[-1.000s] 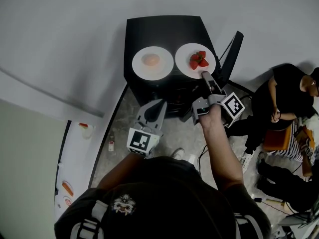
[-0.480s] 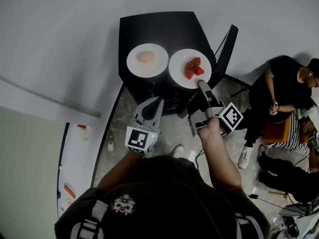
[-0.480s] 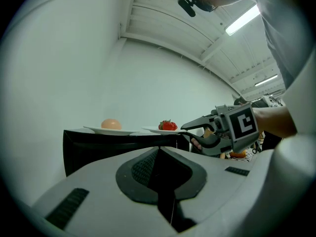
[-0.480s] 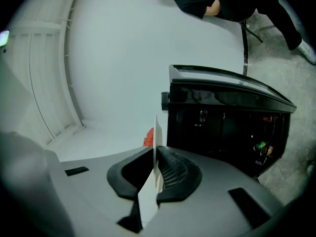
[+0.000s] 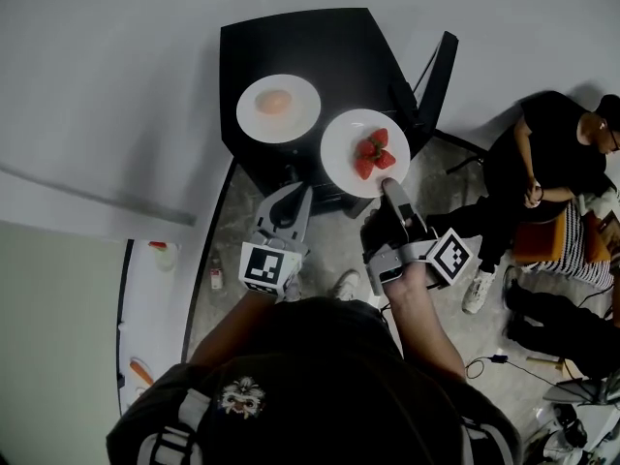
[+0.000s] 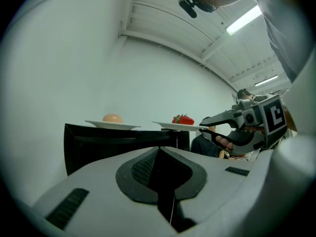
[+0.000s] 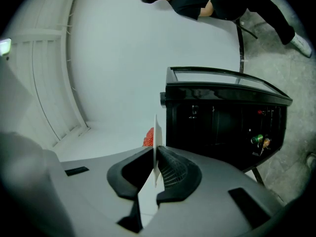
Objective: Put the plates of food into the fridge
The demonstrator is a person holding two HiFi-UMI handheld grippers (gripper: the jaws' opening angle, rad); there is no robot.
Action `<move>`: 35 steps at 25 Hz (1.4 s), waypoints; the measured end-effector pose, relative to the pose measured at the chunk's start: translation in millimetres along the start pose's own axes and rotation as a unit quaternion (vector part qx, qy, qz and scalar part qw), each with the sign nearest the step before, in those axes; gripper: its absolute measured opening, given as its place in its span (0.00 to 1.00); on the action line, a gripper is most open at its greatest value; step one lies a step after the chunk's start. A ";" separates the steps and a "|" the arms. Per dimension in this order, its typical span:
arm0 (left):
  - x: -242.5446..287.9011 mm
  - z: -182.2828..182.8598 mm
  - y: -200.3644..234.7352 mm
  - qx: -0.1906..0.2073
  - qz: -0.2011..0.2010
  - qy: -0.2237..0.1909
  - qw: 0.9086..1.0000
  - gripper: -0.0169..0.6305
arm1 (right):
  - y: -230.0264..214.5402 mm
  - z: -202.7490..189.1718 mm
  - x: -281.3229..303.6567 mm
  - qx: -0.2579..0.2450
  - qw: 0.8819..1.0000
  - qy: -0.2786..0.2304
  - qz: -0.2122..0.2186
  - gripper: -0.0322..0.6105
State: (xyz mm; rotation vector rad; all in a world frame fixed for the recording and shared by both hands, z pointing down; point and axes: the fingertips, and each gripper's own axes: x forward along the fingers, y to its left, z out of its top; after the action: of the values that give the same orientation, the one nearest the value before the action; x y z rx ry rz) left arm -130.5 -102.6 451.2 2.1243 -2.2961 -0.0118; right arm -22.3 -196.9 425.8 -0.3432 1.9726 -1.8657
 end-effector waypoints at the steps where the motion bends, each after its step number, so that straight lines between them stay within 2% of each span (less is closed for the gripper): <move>1: -2.9 -1.6 0.3 -0.002 0.001 0.003 1.000 0.06 | -3.7 -1.7 -6.7 0.000 1.000 0.000 -0.003 0.12; 14: -2.3 -22.8 14.5 -0.002 0.014 0.035 0.999 0.06 | -57.4 -10.1 -26.3 -0.025 0.998 0.021 -0.053 0.12; 20: 11.2 -41.7 33.1 -0.008 0.018 0.049 0.999 0.06 | -107.9 9.4 1.0 -0.077 0.993 0.013 -0.085 0.12; 30: -2.6 -31.8 13.1 -0.009 0.019 0.043 0.999 0.06 | -138.7 14.5 7.9 -0.032 0.994 -0.005 -0.103 0.11; 35: 0.3 -36.5 14.2 -0.002 0.017 0.045 0.999 0.06 | -158.8 21.9 28.0 -0.028 0.993 -0.013 -0.115 0.11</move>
State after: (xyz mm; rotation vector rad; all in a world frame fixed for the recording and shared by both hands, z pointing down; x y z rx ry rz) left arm -144.1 -101.7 487.9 2.0381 -2.2796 0.0779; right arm -52.5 -241.2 579.5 -0.6320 2.0444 -1.9337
